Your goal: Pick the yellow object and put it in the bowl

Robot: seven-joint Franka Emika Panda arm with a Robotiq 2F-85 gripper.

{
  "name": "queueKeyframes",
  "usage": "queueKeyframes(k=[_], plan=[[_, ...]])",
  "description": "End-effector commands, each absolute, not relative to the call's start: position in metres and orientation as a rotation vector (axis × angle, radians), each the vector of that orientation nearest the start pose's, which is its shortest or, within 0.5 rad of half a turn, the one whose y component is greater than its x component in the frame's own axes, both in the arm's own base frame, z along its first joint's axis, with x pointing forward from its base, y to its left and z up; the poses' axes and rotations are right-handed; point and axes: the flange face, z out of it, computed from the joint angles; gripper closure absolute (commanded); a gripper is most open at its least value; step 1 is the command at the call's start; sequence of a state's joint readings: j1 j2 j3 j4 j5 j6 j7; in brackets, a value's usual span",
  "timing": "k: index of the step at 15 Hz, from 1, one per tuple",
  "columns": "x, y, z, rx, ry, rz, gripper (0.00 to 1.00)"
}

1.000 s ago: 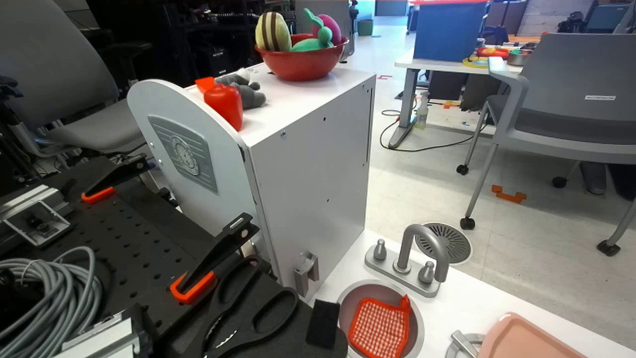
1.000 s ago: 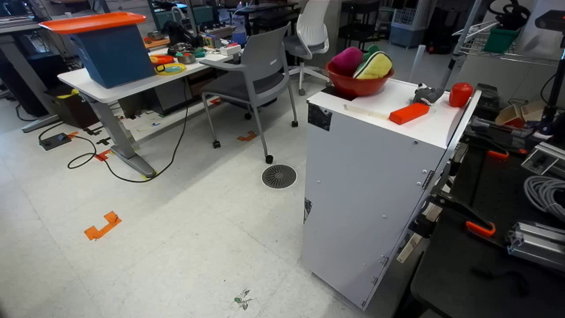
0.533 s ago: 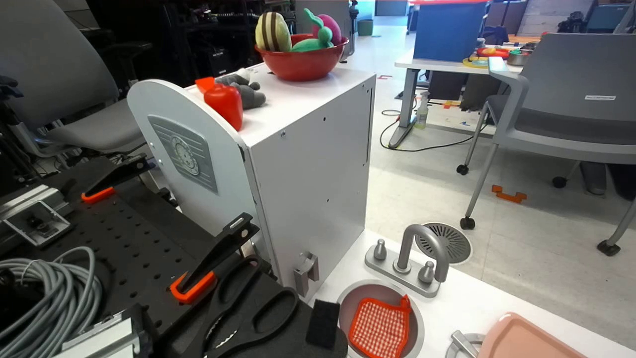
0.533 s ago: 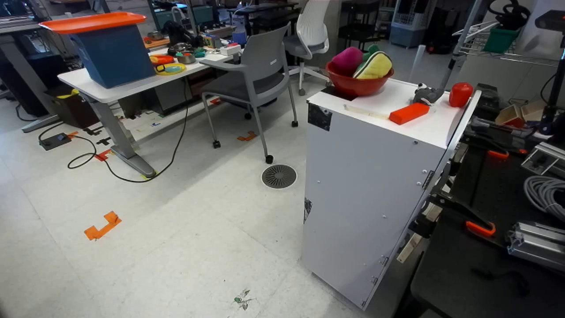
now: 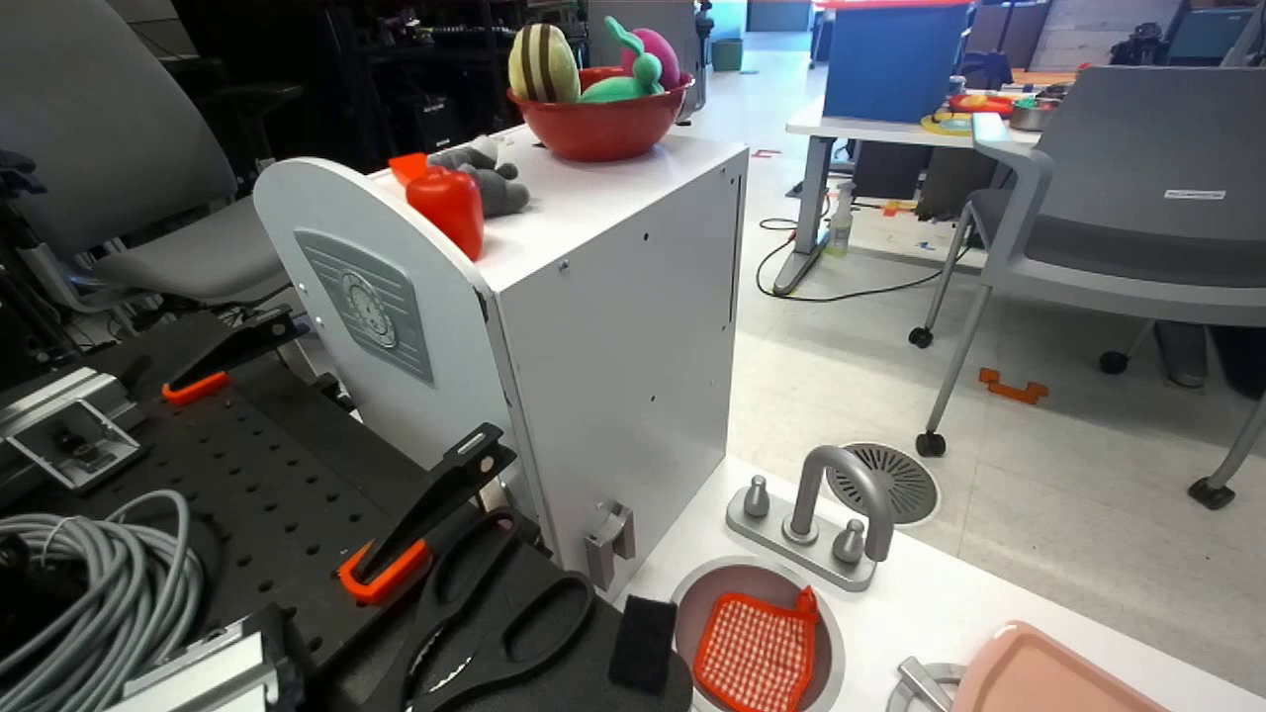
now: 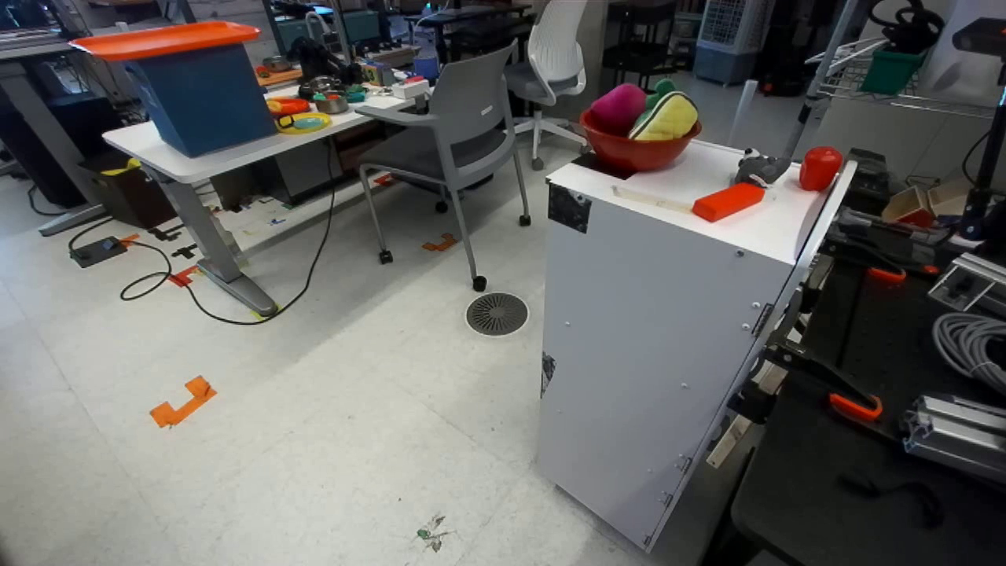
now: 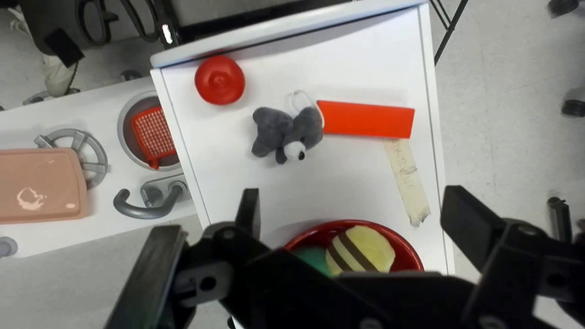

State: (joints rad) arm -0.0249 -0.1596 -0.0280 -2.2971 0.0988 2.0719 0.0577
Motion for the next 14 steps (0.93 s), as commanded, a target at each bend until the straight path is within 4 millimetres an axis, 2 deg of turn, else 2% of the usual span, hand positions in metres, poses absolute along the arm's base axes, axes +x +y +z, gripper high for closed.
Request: queueKeyframes(k=[1,3,9,14], plan=[[0.45,-0.021,0.42,-3.012,0.35,0.158,0.0],[0.438,-0.023,0.422,-3.025,0.369,0.188,0.0],[0.419,-0.026,0.414,-3.061,-0.047,0.393,0.0],[0.413,-0.032,0.412,-3.119,-0.23,0.465,0.0]])
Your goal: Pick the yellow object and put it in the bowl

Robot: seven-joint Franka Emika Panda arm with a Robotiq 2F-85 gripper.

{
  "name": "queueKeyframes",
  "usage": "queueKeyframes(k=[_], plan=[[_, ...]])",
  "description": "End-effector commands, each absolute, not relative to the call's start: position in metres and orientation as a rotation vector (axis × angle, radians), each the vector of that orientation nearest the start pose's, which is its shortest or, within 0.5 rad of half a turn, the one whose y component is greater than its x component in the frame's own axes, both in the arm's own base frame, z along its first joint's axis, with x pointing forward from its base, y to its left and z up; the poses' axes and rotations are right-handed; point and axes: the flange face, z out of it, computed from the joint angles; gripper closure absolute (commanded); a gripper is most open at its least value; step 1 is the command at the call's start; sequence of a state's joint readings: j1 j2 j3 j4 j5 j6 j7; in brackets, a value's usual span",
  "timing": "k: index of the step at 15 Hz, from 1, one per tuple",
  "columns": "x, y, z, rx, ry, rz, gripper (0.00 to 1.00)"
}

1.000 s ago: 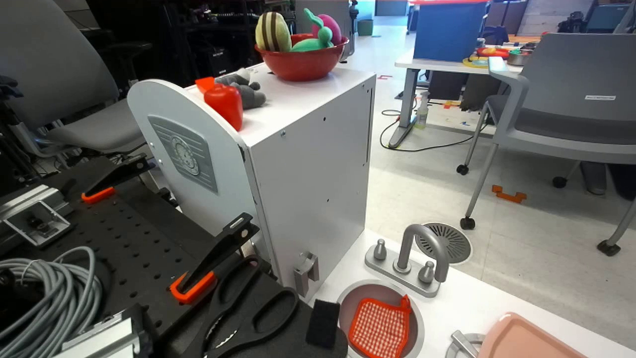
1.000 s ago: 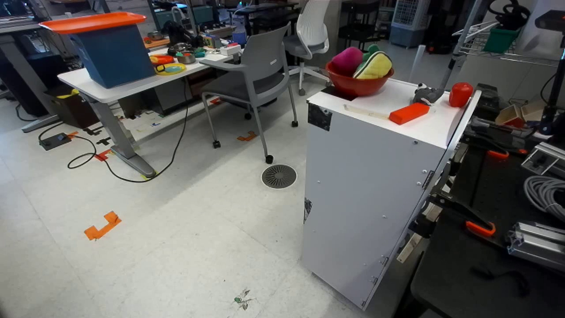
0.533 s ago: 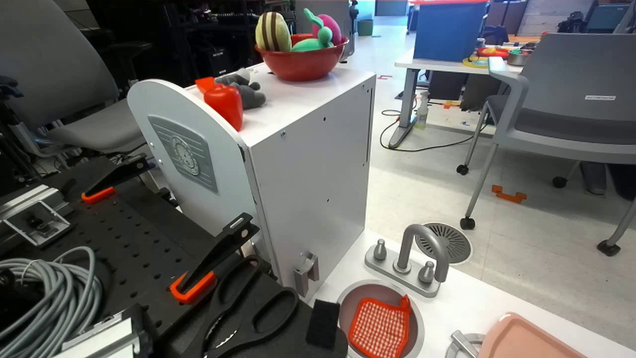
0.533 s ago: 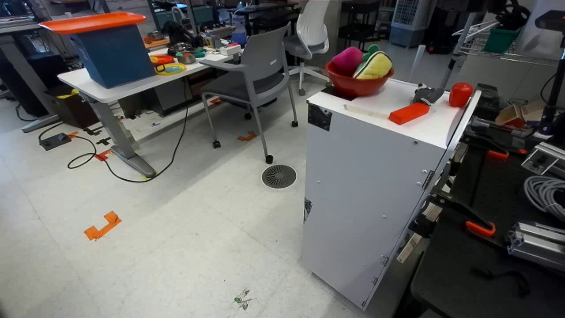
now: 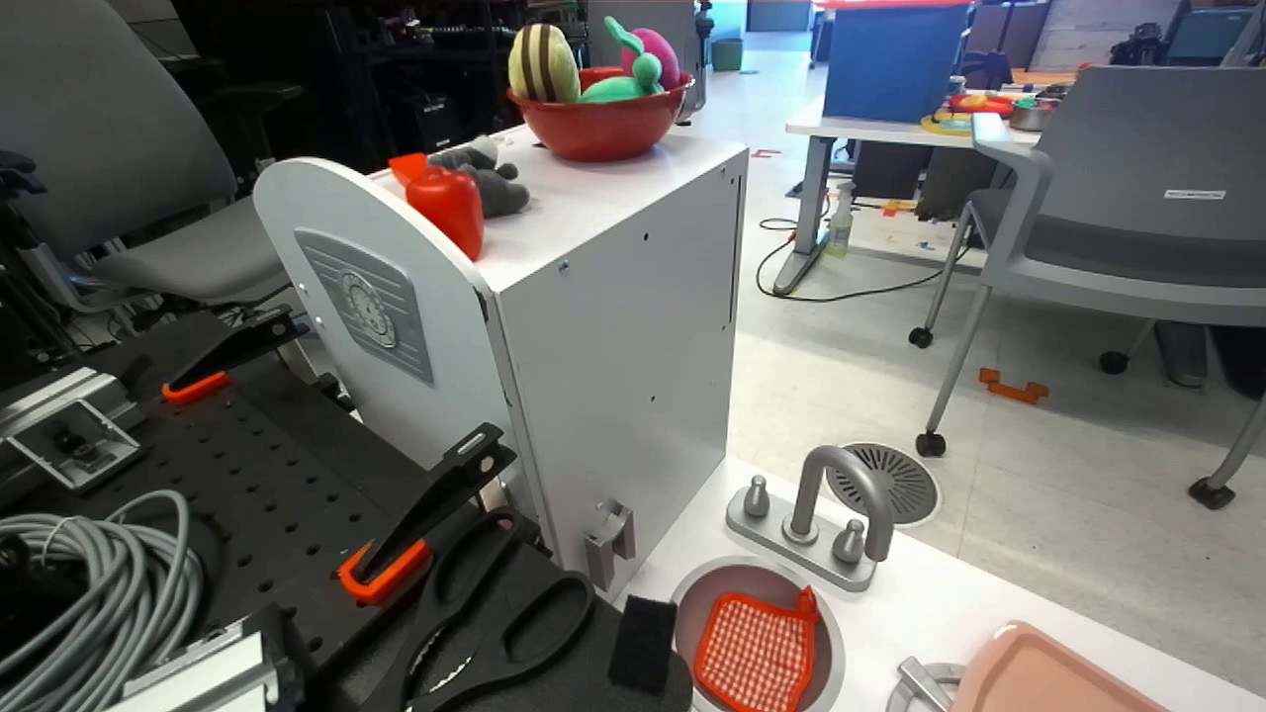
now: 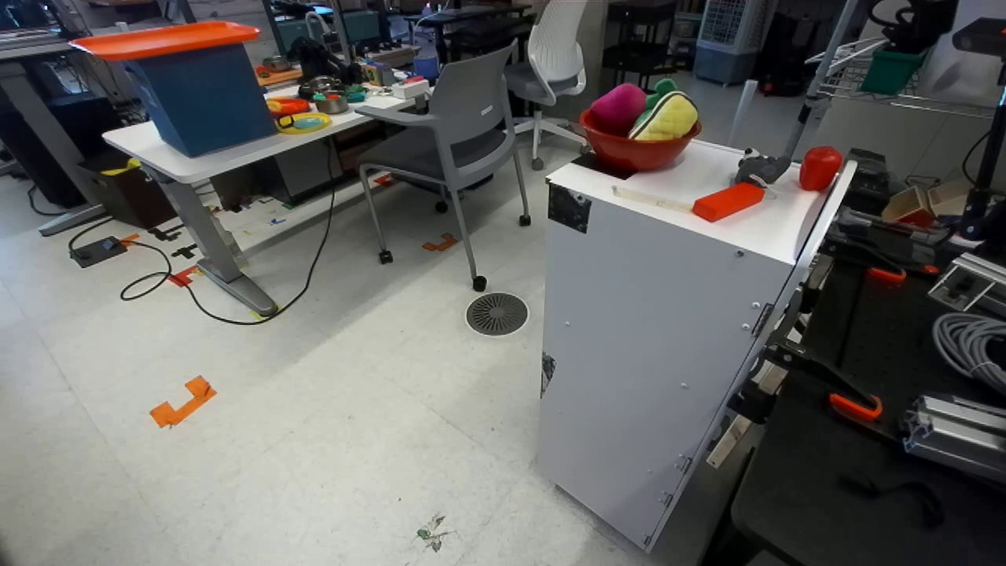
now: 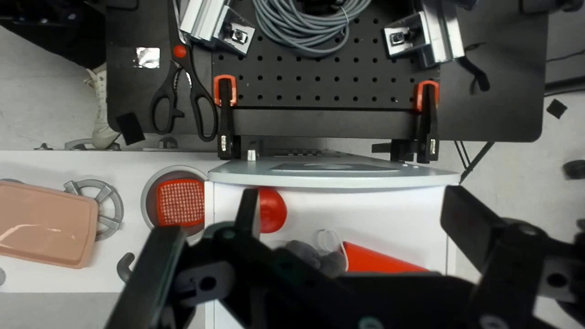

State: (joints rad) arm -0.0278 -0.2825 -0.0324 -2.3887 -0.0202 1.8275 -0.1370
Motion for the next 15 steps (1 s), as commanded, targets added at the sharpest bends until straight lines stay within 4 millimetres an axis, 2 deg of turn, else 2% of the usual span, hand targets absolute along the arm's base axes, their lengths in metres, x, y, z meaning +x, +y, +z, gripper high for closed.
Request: queueKeyframes(k=[1,3,6,10,15], plan=[[0.412,-0.033,0.413,-3.136,-0.242,0.465,0.0],[0.411,-0.034,0.416,-3.173,-0.22,0.464,0.0],[0.41,-0.033,0.423,-3.265,-0.088,0.407,0.0],[0.411,-0.026,0.434,-3.386,0.117,0.264,0.0],[0.412,-0.017,0.445,-3.466,0.284,0.078,0.0]])
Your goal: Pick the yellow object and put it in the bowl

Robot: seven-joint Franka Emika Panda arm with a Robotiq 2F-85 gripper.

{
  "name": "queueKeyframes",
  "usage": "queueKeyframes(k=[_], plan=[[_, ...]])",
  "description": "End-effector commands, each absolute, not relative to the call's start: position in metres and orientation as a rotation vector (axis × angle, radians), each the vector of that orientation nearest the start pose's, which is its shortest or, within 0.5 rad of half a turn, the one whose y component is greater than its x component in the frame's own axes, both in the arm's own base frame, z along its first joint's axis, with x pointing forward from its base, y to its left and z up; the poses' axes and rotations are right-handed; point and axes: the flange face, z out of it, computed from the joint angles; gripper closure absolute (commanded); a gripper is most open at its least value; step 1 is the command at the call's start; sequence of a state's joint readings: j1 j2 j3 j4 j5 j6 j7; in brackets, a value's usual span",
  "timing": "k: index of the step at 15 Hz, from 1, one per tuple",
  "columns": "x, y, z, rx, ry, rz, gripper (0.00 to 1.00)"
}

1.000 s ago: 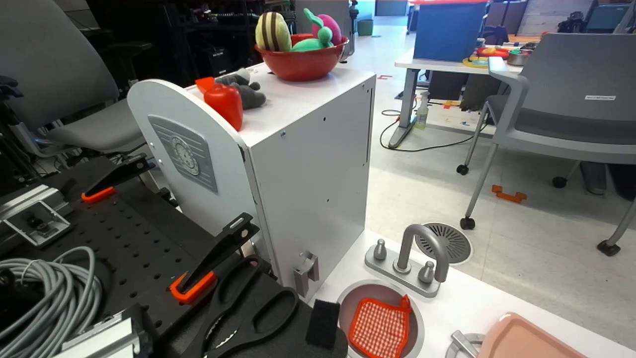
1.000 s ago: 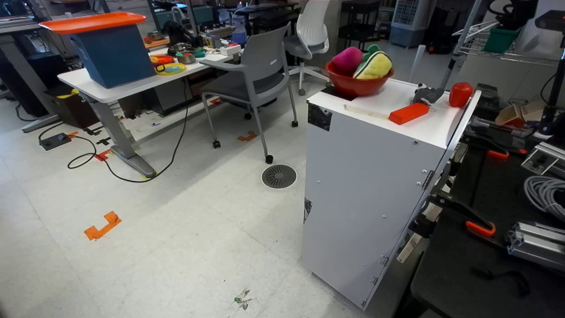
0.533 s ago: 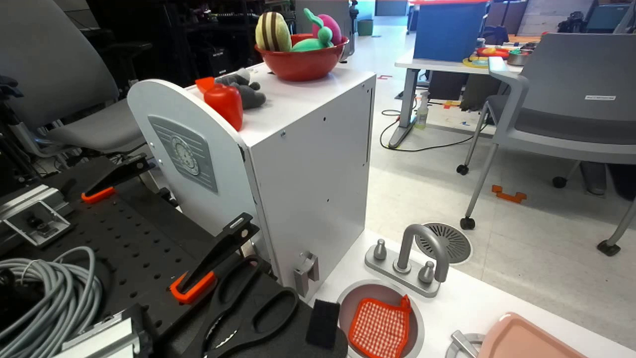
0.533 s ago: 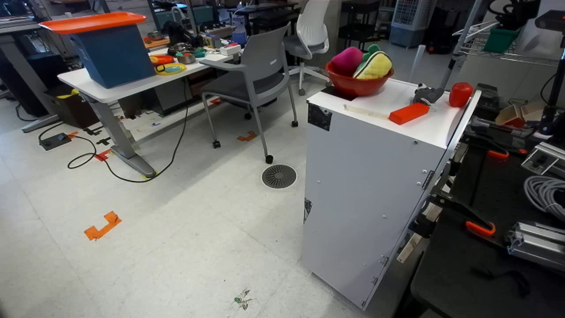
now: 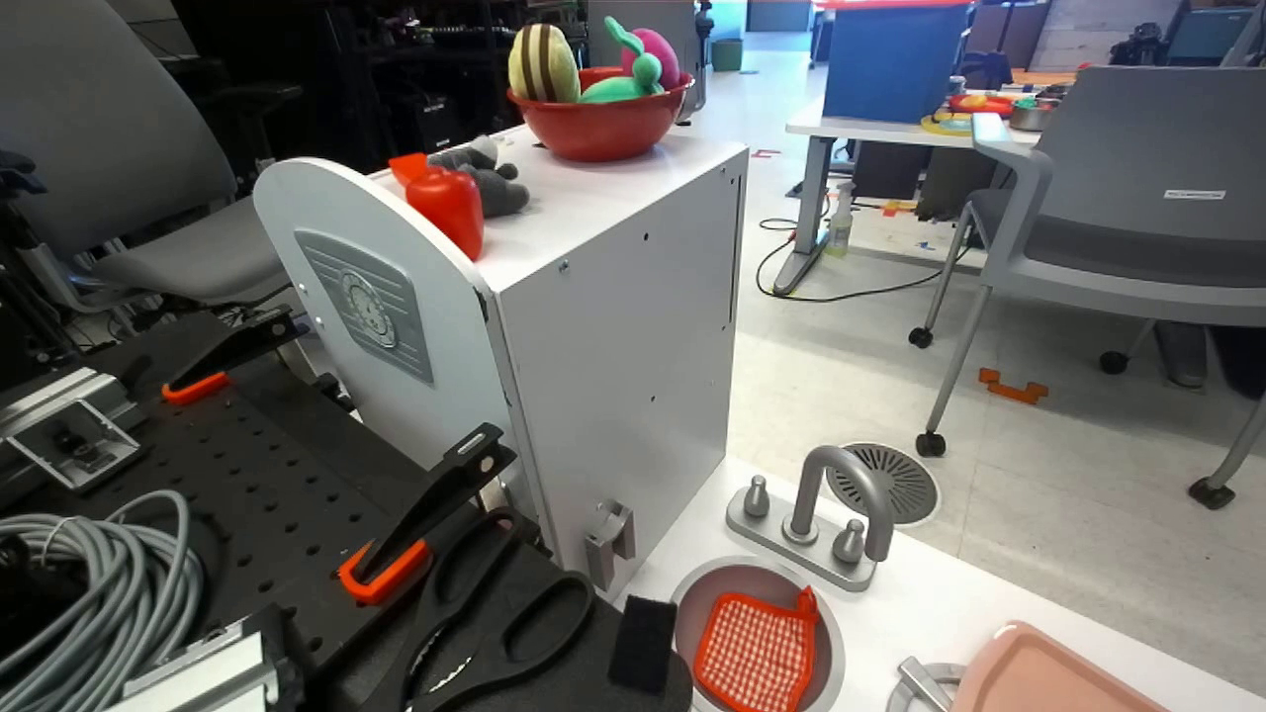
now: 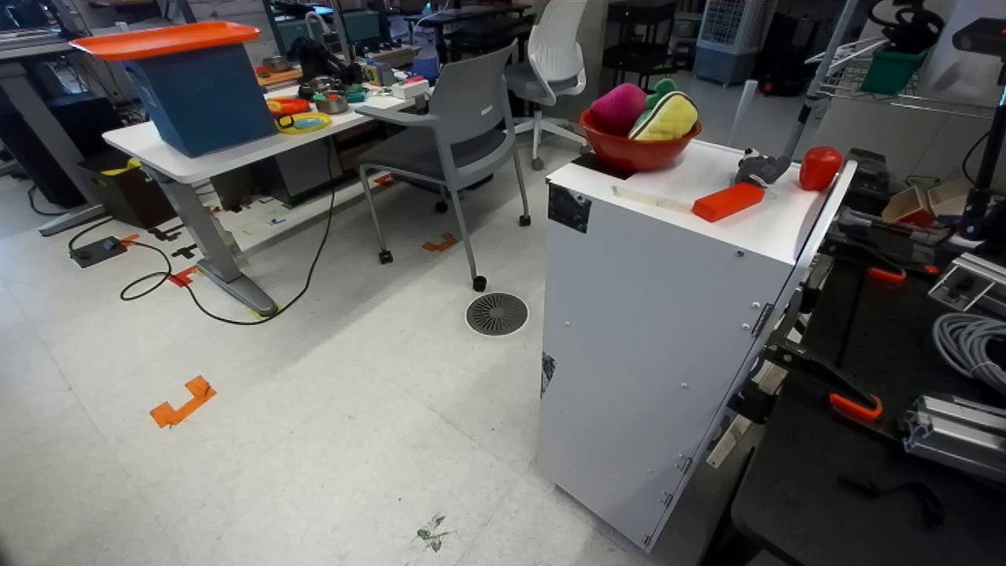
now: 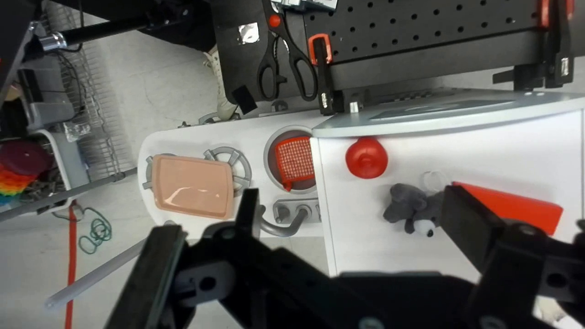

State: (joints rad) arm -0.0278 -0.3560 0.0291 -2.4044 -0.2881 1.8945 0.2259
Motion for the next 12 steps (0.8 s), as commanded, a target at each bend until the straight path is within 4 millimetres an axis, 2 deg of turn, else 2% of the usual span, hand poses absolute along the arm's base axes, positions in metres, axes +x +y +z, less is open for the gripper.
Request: queueKeyframes(k=[1,5,12], plan=[[0.412,-0.0163,0.4447,-3.465,0.313,0.041,0.0],[0.4125,-0.0154,0.4433,-3.408,0.389,-0.076,0.0],[0.4143,-0.0139,0.4375,-3.279,0.382,-0.231,0.0]])
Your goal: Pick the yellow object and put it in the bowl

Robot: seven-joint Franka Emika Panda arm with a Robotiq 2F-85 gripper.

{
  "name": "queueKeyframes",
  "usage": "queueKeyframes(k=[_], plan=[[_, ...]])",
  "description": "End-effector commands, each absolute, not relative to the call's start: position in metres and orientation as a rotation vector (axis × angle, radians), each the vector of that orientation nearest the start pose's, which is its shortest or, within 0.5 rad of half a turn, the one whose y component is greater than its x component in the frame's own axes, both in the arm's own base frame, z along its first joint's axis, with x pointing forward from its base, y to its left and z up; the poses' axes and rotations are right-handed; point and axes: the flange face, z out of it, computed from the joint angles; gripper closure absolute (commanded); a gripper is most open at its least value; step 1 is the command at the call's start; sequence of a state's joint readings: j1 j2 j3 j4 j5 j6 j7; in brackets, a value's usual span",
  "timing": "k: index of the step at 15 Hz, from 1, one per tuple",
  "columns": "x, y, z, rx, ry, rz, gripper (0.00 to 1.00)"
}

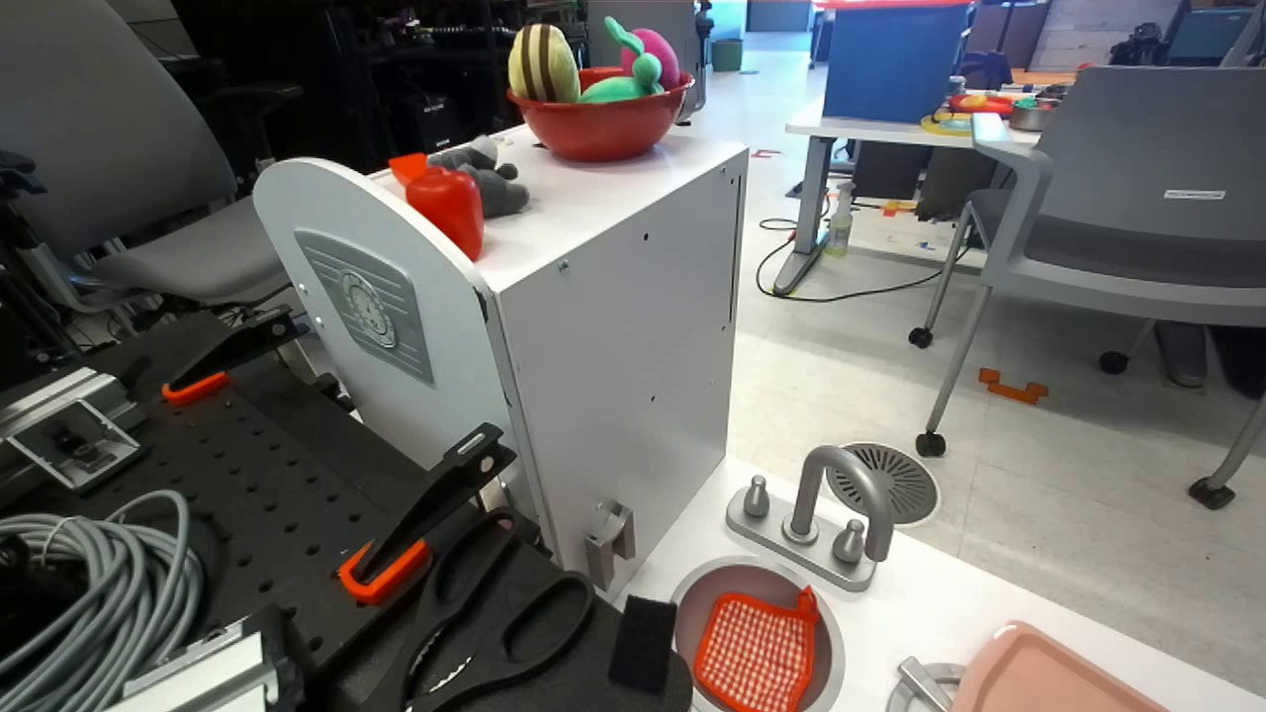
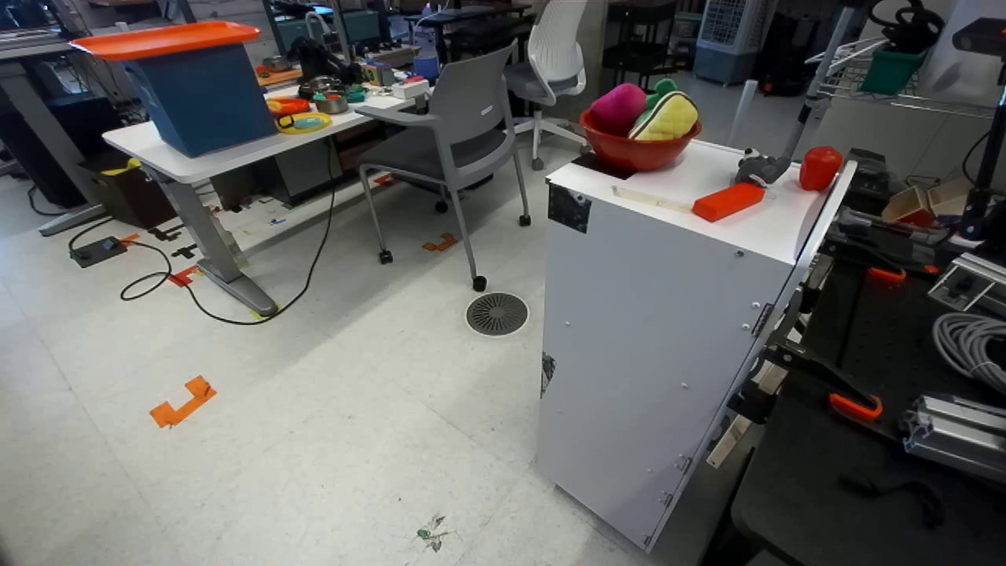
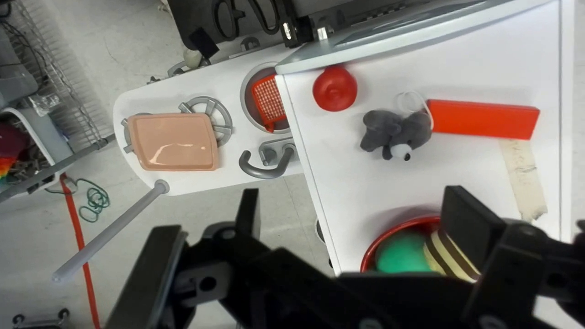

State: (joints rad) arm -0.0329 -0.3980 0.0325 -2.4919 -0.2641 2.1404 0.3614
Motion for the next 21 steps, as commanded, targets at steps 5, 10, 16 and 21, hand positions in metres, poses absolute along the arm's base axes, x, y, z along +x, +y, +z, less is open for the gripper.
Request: queueKeyframes(k=[5,10,16,21], plan=[[0.412,-0.014,0.431,-3.189,0.349,-0.267,0.0],[0.404,-0.021,0.425,-3.123,0.324,-0.252,0.0],[0.404,-0.025,0.42,-3.12,0.314,-0.201,0.0],[0.402,-0.026,0.42,-3.113,0.31,-0.203,0.0]])
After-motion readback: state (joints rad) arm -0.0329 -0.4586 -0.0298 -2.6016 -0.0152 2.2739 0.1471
